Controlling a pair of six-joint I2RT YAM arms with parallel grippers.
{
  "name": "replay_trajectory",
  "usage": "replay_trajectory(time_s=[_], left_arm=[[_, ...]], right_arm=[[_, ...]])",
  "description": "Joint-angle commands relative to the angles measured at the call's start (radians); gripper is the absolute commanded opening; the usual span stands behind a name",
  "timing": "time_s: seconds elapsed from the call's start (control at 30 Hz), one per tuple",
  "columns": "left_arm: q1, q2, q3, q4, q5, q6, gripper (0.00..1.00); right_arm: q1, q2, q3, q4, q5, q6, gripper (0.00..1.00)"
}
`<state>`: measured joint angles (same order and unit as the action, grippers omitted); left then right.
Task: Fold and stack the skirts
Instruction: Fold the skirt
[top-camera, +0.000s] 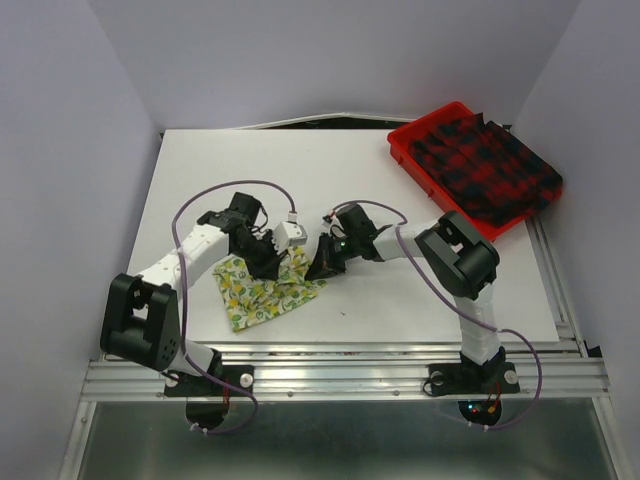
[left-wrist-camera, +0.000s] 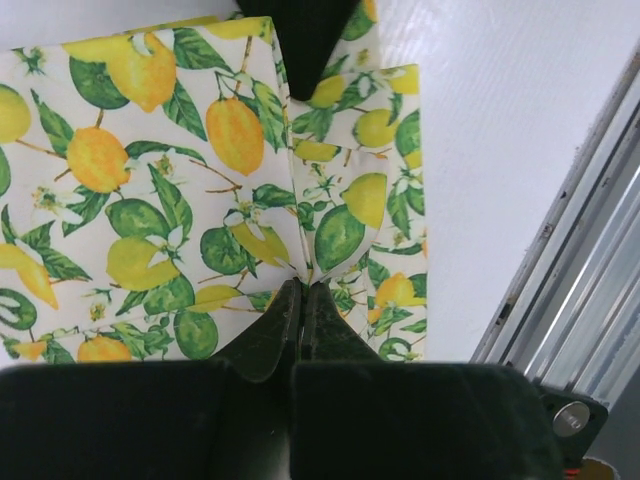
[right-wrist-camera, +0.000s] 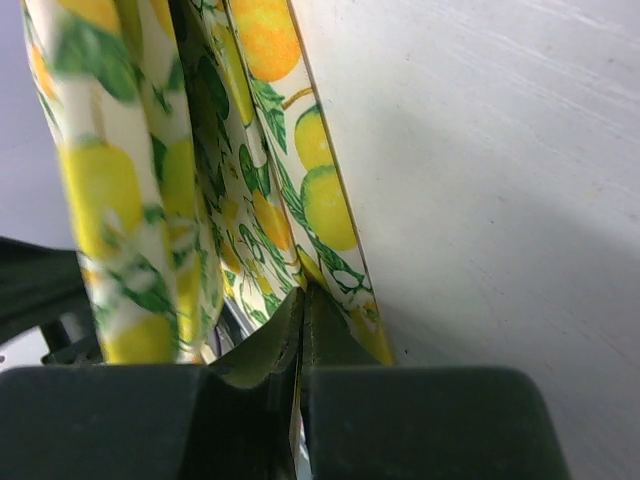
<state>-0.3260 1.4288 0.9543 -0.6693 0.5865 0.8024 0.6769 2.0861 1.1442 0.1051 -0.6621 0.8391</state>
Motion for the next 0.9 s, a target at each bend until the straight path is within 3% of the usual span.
replay_trajectory(time_s=[0.0,0.17,0.7,0.87], left_arm=[[-0.060,-0.037,-0.051,-0.021,0.024,0.000,0.00],[-0.114,-0.016,-0.078,-0.033,0.006,0.018,0.00],[-0.142,0.145,-0.083,0.040,-0.062,0.023,0.00],[-0.143,0.177,-0.081,0.040,-0.057,0.034,0.00]], right_arm=[[-0.005,0.029,-0.006,-0.016,0.068,-0.008,0.01],[-0.014,0.031,-0.009,-0.016,0.067,-0.005,0.01],[-0.023,0.002,0.020,-0.018,0.055,-0.012,0.01],[-0.057,-0.053,0.057,-0.038,0.056,-0.035,0.18]])
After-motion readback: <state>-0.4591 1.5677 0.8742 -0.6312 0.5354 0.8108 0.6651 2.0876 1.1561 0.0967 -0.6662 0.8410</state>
